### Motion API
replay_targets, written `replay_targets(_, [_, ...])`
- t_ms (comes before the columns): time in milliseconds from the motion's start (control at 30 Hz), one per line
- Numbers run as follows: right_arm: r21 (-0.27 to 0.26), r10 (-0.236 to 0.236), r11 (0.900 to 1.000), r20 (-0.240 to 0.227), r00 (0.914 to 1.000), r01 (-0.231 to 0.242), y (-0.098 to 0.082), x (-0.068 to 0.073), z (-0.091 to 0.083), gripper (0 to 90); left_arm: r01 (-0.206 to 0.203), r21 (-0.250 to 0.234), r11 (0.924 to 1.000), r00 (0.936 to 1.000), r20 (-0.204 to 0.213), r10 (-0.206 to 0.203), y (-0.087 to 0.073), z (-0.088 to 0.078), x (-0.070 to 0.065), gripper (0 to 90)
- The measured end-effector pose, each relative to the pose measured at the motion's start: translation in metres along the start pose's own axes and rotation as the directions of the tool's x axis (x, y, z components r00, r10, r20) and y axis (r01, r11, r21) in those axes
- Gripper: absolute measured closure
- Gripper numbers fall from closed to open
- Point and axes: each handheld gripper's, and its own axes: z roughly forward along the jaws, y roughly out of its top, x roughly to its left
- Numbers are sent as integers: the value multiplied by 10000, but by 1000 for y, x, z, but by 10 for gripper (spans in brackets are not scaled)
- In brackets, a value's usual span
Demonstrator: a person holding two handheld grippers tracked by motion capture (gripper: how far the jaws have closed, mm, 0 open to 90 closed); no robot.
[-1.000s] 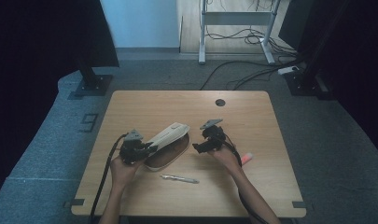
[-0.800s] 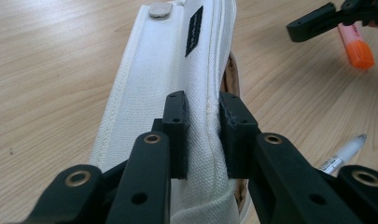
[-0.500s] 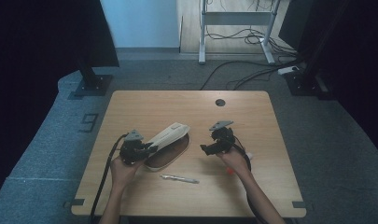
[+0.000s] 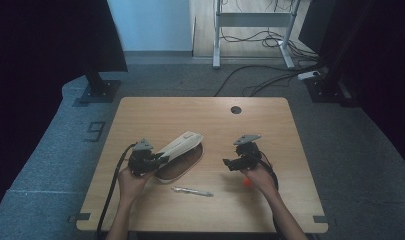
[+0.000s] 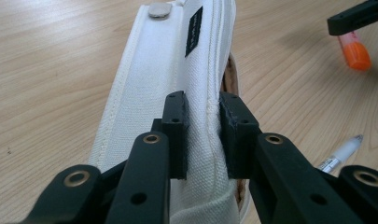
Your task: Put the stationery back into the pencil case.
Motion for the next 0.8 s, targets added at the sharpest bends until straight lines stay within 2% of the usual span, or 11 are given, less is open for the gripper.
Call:
replay_targets(100, [0, 279, 9996, -11, 9996, -279, -8, -3, -6, 126, 12, 3, 10000, 10000, 9, -12, 0, 0, 0, 733])
replay_targets(367, [27, 365, 9993, 110, 9993, -365, -25, -12, -19, 126, 25, -30, 10000, 10000, 16, -25, 0, -1, -1, 734])
replay_targets(533, [108, 431, 9990, 398, 9983, -435, -38, -15, -28, 128, 8, -67, 10000, 10000, 23, -8, 0, -3, -1, 734])
replay_targets(600, [34, 615, 9981, 530, 9967, -618, -43, -18, -33, 133, 19, -60, 10000, 10000, 50, -18, 0, -3, 0, 734])
replay_targets(800, [-54, 932, 9956, 835, 9921, -931, -60, -27, -47, 215, -15, -96, 10000, 10000, 56, 16, 1, -4, 0, 731])
